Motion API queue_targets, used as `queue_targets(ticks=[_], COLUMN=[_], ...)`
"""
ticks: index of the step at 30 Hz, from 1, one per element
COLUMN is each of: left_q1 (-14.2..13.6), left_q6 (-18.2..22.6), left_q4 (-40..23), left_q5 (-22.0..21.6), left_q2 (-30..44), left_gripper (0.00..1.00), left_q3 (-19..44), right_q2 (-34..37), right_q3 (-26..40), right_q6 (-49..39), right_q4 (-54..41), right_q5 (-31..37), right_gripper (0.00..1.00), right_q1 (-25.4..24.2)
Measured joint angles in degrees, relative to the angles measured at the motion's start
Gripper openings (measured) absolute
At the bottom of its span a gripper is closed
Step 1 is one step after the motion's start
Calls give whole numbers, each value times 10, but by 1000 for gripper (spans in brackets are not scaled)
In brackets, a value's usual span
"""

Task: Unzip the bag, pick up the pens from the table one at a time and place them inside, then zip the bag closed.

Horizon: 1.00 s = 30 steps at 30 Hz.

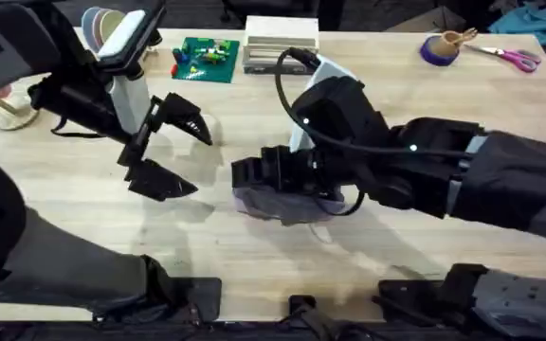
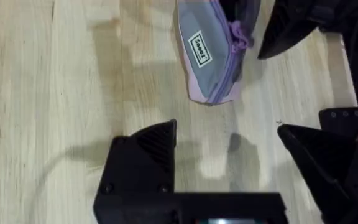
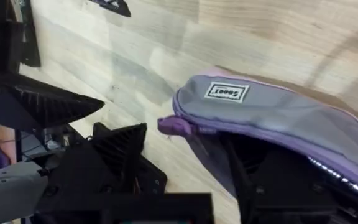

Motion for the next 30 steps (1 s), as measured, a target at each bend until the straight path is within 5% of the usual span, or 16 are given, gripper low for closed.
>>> queue_targets(ticks=[5, 16, 23, 27, 30], left_q1=[0, 0, 0, 0, 0], left_q6=[0, 0, 0, 0, 0], left_q4=[0, 0, 0, 1, 1], left_q5=[-4, -4, -4, -4, -4], left_q2=[0, 0, 0, 0, 0], left_gripper=[994, 995, 994, 994, 993], left_q3=[0, 0, 0, 0, 0], right_q2=[0, -7, -10, -30, -52], right_q3=[0, 0, 0, 0, 0], right_q6=[1, 2, 2, -4, -10], right_q4=[0, 0, -1, -1, 0], right_q5=[0, -4, -4, -4, -4], right_gripper=[652, 281, 242, 51, 32], right_q1=[0, 0, 0, 0, 0])
